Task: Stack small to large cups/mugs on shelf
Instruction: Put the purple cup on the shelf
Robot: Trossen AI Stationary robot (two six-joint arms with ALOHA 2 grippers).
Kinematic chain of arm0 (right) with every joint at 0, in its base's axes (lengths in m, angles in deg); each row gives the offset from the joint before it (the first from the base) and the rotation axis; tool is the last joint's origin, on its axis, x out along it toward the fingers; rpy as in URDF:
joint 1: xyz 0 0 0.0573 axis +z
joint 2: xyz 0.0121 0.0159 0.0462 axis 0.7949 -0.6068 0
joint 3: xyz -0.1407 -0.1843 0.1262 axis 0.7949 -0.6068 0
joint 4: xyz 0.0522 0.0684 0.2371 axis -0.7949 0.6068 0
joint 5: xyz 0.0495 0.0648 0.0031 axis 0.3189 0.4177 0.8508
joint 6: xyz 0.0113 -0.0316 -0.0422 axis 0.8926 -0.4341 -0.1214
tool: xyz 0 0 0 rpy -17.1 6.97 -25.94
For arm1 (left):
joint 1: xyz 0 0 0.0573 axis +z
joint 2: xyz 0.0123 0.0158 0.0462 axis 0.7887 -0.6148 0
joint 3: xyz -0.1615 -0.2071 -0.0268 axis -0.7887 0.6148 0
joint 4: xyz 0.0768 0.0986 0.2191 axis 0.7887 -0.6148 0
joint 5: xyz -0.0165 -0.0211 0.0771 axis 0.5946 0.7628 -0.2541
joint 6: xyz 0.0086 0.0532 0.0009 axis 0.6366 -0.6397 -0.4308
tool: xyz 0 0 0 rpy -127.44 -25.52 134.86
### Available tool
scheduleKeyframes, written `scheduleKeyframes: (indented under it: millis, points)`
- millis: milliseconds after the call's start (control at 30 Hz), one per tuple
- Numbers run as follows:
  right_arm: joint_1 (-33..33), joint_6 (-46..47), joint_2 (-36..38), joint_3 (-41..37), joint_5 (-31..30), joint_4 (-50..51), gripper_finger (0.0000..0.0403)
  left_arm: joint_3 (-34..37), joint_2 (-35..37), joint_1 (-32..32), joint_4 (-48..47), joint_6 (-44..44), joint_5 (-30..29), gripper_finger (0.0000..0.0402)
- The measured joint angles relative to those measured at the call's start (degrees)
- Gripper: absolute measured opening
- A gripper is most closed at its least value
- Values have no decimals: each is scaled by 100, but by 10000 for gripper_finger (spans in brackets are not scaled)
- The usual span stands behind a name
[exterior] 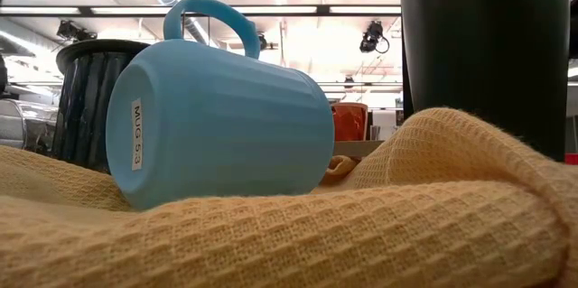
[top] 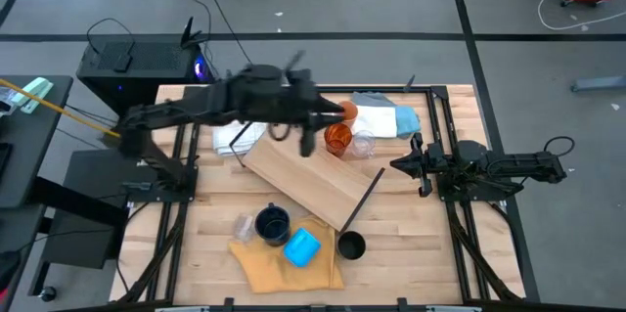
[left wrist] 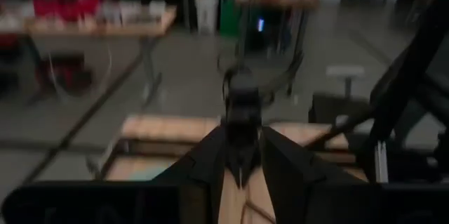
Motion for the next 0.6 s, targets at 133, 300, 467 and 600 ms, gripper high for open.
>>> scheduleKeyframes:
  millis: [133, 300, 467, 600]
  points:
    - [0, -1, -1, 1, 0, 2, 27, -1449, -907, 3, -1312, 739, -147, 112]
    - [0, -5, -1, -1, -1, -10, 27, -2073, -1540, 2, -2081, 1827, -421, 119]
    - [0, 484, -5, 4, 4, -119, 27, -1717, -1678, -3, -2286, 2593, -845, 113]
    - [0, 844, -60, 4, 6, -138, 27, -1481, -1813, 24, -2272, 3117, -1398, 111]
